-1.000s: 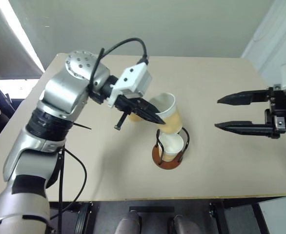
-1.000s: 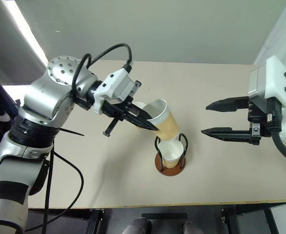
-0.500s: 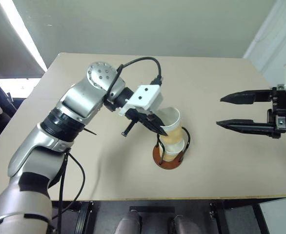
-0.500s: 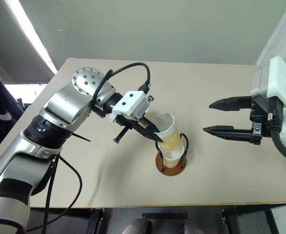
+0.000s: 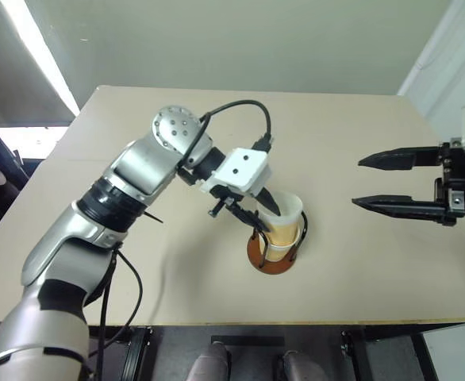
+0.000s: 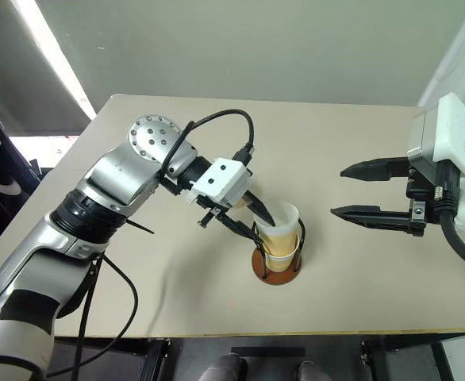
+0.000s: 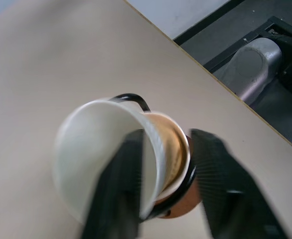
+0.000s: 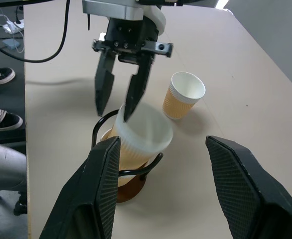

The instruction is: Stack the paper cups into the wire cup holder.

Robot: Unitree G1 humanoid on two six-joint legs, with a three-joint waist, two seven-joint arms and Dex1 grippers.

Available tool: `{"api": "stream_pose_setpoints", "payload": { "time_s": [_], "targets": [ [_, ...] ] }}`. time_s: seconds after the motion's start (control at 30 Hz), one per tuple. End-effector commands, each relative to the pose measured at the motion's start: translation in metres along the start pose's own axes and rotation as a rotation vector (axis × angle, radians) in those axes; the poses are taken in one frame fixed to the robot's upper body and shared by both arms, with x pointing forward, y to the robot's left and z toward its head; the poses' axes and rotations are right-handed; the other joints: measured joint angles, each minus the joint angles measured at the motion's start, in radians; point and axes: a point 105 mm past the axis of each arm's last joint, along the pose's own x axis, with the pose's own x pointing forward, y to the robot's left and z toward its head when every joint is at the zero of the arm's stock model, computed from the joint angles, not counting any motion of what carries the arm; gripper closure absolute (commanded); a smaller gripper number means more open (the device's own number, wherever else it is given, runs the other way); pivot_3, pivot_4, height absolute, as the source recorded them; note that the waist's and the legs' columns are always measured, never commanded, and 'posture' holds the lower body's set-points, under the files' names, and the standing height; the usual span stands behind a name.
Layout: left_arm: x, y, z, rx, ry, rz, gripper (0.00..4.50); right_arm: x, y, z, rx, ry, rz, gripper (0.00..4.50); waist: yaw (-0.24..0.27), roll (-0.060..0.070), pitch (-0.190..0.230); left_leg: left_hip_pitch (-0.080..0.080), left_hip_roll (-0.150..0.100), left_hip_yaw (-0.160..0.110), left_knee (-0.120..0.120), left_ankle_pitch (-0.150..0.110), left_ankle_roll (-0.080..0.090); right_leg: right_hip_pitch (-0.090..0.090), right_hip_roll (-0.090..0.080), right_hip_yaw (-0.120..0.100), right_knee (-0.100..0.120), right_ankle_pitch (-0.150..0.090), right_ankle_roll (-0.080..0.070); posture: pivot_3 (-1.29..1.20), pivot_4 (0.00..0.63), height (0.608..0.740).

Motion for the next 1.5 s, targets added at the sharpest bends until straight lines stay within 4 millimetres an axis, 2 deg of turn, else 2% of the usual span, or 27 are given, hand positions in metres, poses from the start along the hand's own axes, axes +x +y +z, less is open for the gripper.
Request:
{"api": "stream_pose_setpoints", "payload": {
  "time_s": [0.03, 0.13, 0.17, 0.3, 0.4, 0.57, 0.73, 0.8, 1.03, 1.23, 1.5],
  "targets": [
    [-0.001, 0.002, 0.009, 0.036, -0.020, -0.023, 1.38, -0.006, -0.004, 0.007, -0.045, -0.002, -0.045, 1.76, 0.001, 0.000, 0.000, 0.000, 0.000, 0.000, 0.000, 0.000, 0.000, 0.000, 0.000, 0.000, 0.000, 0.000, 0.000, 0.00, 0.150, 0.740],
    [-0.002, 0.006, 0.011, 0.033, -0.039, -0.003, 0.25, -0.006, -0.005, 0.007, -0.046, 0.002, -0.049, 1.76, 0.004, 0.000, 0.000, 0.000, 0.000, 0.000, 0.001, 0.000, 0.000, 0.000, 0.000, 0.000, 0.000, 0.000, 0.000, 0.00, 0.150, 0.740],
    [-0.003, 0.008, 0.012, 0.033, -0.047, 0.012, 0.02, -0.006, -0.005, 0.007, -0.047, 0.002, -0.050, 1.76, 0.004, 0.000, 0.000, -0.001, 0.000, 0.000, 0.002, 0.000, 0.000, 0.000, 0.000, 0.000, 0.000, 0.000, 0.000, 0.00, 0.150, 0.740],
    [-0.015, 0.019, 0.015, 0.035, -0.047, 0.131, 0.02, -0.005, -0.007, 0.011, -0.054, -0.021, -0.055, 1.76, 0.004, 0.000, 0.000, -0.001, 0.000, 0.000, 0.003, 0.000, 0.001, 0.000, 0.000, 0.000, 0.001, 0.000, 0.001, 0.00, 0.150, 0.740],
    [-0.029, 0.029, 0.006, 0.033, 0.023, 0.261, 0.02, -0.002, -0.008, 0.013, -0.054, -0.051, -0.060, 1.76, 0.004, 0.000, 0.000, -0.001, 0.000, 0.000, 0.003, 0.000, 0.001, 0.000, 0.000, 0.000, 0.001, 0.000, 0.001, 0.00, 0.150, 0.740],
    [-0.063, 0.041, -0.030, -0.011, 0.251, 0.504, 0.02, 0.004, -0.010, 0.015, -0.061, -0.083, -0.039, 1.76, 0.002, 0.000, 0.000, -0.001, 0.000, 0.000, 0.004, -0.001, 0.001, 0.000, 0.000, 0.000, 0.001, 0.000, 0.001, 0.00, 0.150, 0.740],
    [-0.092, 0.044, -0.069, -0.054, 0.477, 0.649, 0.02, 0.008, -0.015, 0.015, -0.072, -0.095, -0.018, 1.76, 0.003, 0.000, 0.000, -0.001, 0.000, 0.000, 0.005, -0.001, 0.002, 0.000, 0.000, 0.000, 0.001, 0.000, 0.001, 0.00, 0.150, 0.740],
    [-0.096, 0.042, -0.080, -0.056, 0.547, 0.664, 0.02, 0.010, -0.016, 0.015, -0.076, -0.098, -0.006, 1.76, 0.003, 0.000, 0.000, -0.002, 0.000, 0.000, 0.005, -0.001, 0.002, -0.001, 0.000, 0.000, 0.001, 0.000, 0.001, 0.00, 0.150, 0.740],
    [-0.094, 0.036, -0.104, -0.033, 0.697, 0.642, 0.02, 0.011, -0.019, 0.015, -0.086, -0.098, 0.012, 1.76, 0.004, 0.000, 0.000, -0.005, 0.000, 0.000, 0.005, -0.001, 0.002, -0.005, 0.000, 0.000, 0.001, 0.000, 0.001, 0.00, 0.150, 0.740],
    [-0.082, 0.036, -0.118, -0.042, 0.729, 0.607, 0.02, 0.010, -0.019, 0.015, -0.083, -0.095, 0.020, 1.76, 0.004, 0.000, 0.000, -0.006, -0.001, 0.000, 0.006, -0.001, 0.002, -0.006, 0.000, 0.000, 0.002, 0.000, 0.001, 0.00, 0.150, 0.740],
    [-0.062, 0.035, -0.121, -0.063, 0.673, 0.540, 0.02, 0.009, -0.012, 0.016, -0.100, -0.096, 0.071, 1.76, 0.005, 0.000, 0.000, -0.008, -0.001, 0.000, 0.007, -0.001, 0.002, -0.007, 0.000, 0.000, 0.002, 0.000, 0.001, 0.00, 0.150, 0.740]
  ]
}}
